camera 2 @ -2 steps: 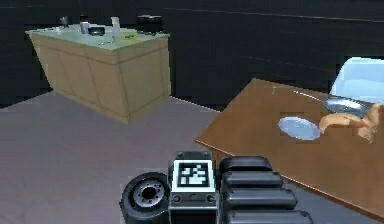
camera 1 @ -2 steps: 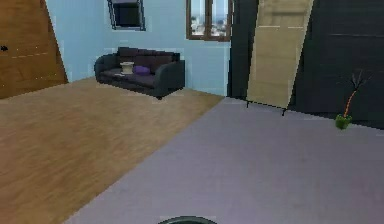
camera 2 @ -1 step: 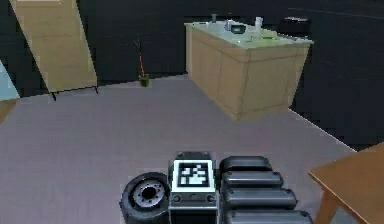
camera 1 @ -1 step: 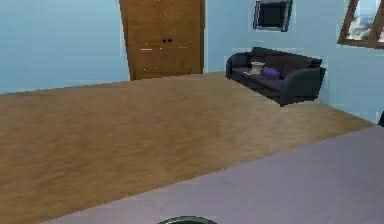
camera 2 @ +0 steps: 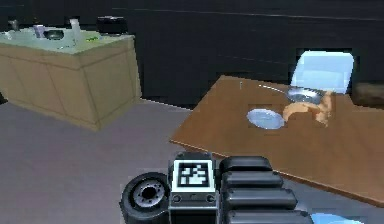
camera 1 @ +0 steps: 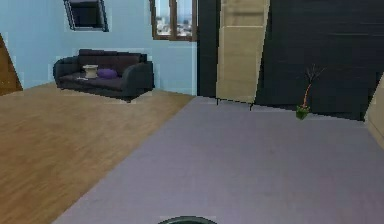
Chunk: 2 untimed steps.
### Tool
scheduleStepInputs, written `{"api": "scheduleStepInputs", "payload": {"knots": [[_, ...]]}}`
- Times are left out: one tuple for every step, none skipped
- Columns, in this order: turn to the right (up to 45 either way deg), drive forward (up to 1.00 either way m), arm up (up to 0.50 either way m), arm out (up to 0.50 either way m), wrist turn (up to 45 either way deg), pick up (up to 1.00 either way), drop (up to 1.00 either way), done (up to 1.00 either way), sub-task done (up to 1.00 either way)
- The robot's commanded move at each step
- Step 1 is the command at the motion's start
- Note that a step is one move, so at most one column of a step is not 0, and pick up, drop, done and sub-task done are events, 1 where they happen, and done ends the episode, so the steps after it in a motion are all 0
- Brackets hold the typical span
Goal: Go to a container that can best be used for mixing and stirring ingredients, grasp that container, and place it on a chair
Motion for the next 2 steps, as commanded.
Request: {"api": "scheduleStepInputs", "payload": {"knots": [[33.0,0.0,0.0,0.0,0.0,0.0,0.0,0.0,0.0],[-45.0,0.0,0.0,0.0,0.0,0.0,0.0,0.0,0.0]]}}
